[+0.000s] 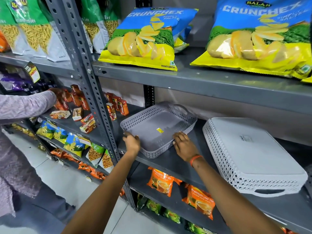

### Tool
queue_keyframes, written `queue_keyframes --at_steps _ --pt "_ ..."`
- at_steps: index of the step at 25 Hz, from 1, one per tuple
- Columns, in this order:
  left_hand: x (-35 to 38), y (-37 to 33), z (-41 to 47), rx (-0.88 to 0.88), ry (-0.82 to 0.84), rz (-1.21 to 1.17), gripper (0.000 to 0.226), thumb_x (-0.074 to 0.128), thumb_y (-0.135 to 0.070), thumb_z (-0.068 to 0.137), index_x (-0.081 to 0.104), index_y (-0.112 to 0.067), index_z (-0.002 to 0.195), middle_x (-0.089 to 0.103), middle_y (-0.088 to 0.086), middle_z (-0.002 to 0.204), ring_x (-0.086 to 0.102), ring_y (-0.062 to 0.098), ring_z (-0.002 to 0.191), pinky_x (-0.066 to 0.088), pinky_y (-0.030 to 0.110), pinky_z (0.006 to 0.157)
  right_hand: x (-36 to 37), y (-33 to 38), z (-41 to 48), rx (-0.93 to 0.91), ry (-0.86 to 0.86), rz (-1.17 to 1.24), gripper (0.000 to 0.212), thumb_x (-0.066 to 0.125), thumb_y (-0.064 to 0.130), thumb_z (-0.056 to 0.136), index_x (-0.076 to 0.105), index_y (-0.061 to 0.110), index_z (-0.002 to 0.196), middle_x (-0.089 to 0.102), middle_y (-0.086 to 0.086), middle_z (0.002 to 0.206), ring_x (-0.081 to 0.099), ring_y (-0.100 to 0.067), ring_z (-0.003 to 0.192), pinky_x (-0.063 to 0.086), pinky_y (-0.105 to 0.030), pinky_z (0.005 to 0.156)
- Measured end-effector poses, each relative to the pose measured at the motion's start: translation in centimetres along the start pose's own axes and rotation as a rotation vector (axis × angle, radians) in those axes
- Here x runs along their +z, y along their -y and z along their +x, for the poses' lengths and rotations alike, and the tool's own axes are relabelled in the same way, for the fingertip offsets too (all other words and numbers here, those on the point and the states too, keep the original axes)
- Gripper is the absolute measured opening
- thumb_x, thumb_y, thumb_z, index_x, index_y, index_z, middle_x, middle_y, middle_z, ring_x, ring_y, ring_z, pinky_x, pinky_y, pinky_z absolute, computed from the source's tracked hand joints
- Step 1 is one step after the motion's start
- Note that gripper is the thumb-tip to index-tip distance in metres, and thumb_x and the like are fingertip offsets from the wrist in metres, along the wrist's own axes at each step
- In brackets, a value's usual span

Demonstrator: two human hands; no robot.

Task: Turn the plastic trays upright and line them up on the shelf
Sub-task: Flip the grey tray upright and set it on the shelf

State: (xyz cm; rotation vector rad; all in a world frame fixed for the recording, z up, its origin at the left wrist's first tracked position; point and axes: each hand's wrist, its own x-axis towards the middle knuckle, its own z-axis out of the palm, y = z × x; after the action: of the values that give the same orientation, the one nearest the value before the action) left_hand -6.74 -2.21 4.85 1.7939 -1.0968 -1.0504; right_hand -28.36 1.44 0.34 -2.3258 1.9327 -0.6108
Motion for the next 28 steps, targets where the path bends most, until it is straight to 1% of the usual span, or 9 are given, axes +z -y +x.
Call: queue_keyframes --at_steps 2,4,7,9,12,15,18,23,28 --pt "0.5 0.2 -1.3 0.114 0.059 0.165 0.069 0.043 -0.015 0.099 -0.003 0.008 0.145 0.004 0.027 0.155 0.018 0.044 0.140 0.021 0.044 0.118 0.2 -0.1 0.3 -0.018 -0.008 -0.014 0.041 0.047 0.012 0.093 0.045 -0.004 0.131 0.051 -0.020 0.136 0.039 -0.036 0.132 0.028 -0.042 0.115" --pt "1.0 1.0 -1.9 0.213 0.045 0.490 0.081 0.040 -0.035 0.099 -0.008 0.011 0.143 -0.010 0.032 0.154 -0.004 0.044 0.144 0.005 0.045 0.121 0.3 -0.7 0.3 -0.046 0.006 -0.040 0.044 0.045 0.011 0.094 0.039 -0.003 0.135 0.045 -0.019 0.142 0.034 -0.033 0.136 0.024 -0.040 0.116" --pt "2.6 2.0 -3.9 0.418 0.077 0.897 0.085 0.030 -0.057 0.094 0.006 0.006 0.146 -0.006 0.025 0.157 -0.011 0.038 0.145 -0.002 0.048 0.120 -0.3 -2.0 1.1 -0.007 0.035 -0.058 0.048 0.041 0.005 0.093 0.033 0.001 0.139 0.036 -0.015 0.148 0.027 -0.028 0.140 0.022 -0.037 0.118" --pt "3.7 2.4 -5.1 0.590 0.164 0.941 0.063 0.033 -0.052 0.096 0.036 -0.007 0.140 0.027 0.015 0.155 0.007 0.028 0.148 -0.007 0.046 0.120 -1.0 -3.1 1.9 0.053 0.068 -0.086 0.050 0.039 0.000 0.090 0.031 0.003 0.140 0.033 -0.013 0.150 0.025 -0.026 0.142 0.025 -0.038 0.118" --pt "3.1 2.2 -5.5 0.706 0.148 0.930 0.030 0.040 -0.032 0.099 0.063 -0.016 0.110 0.068 0.009 0.115 0.050 0.023 0.125 0.004 0.039 0.121 -1.5 -3.9 2.4 0.069 0.113 -0.123 0.051 0.040 -0.002 0.088 0.035 0.004 0.139 0.036 -0.013 0.149 0.028 -0.027 0.140 0.029 -0.040 0.116" --pt "1.0 2.1 -4.5 0.738 0.120 1.018 0.022 0.046 -0.010 0.096 0.065 -0.013 0.106 0.072 0.014 0.104 0.061 0.029 0.106 0.038 0.035 0.108 -1.0 -3.7 1.8 -0.031 0.012 -0.150 0.044 0.050 -0.005 0.083 0.051 0.003 0.126 0.057 -0.016 0.129 0.048 -0.034 0.122 0.041 -0.040 0.107" --pt "-1.9 2.6 -2.5 0.730 0.123 1.052 0.021 0.051 -0.002 0.091 0.064 -0.013 0.104 0.069 0.013 0.101 0.064 0.030 0.096 0.054 0.038 0.091 -0.6 -2.9 0.8 -0.131 -0.108 -0.188 0.037 0.062 -0.007 0.075 0.063 0.003 0.111 0.069 -0.014 0.102 0.062 -0.036 0.096 0.053 -0.041 0.092" --pt "-5.6 2.8 1.1 0.634 0.151 1.106 0.029 0.050 0.002 0.090 0.056 -0.012 0.114 0.061 0.015 0.116 0.059 0.031 0.109 0.054 0.042 0.089 -0.1 -1.2 -1.5 -0.100 -0.147 -0.201 0.033 0.075 -0.003 0.066 0.068 0.007 0.097 0.071 -0.010 0.085 0.067 -0.031 0.079 0.058 -0.034 0.070" --pt "-6.0 2.1 2.7 0.624 0.135 1.192 0.039 0.044 0.009 0.087 0.048 -0.006 0.123 0.052 0.017 0.134 0.050 0.035 0.124 0.049 0.050 0.096 1.3 2.2 -3.7 -0.060 -0.216 -0.206 0.038 0.078 0.000 0.063 0.069 0.011 0.098 0.071 -0.006 0.083 0.065 -0.027 0.075 0.057 -0.034 0.072"
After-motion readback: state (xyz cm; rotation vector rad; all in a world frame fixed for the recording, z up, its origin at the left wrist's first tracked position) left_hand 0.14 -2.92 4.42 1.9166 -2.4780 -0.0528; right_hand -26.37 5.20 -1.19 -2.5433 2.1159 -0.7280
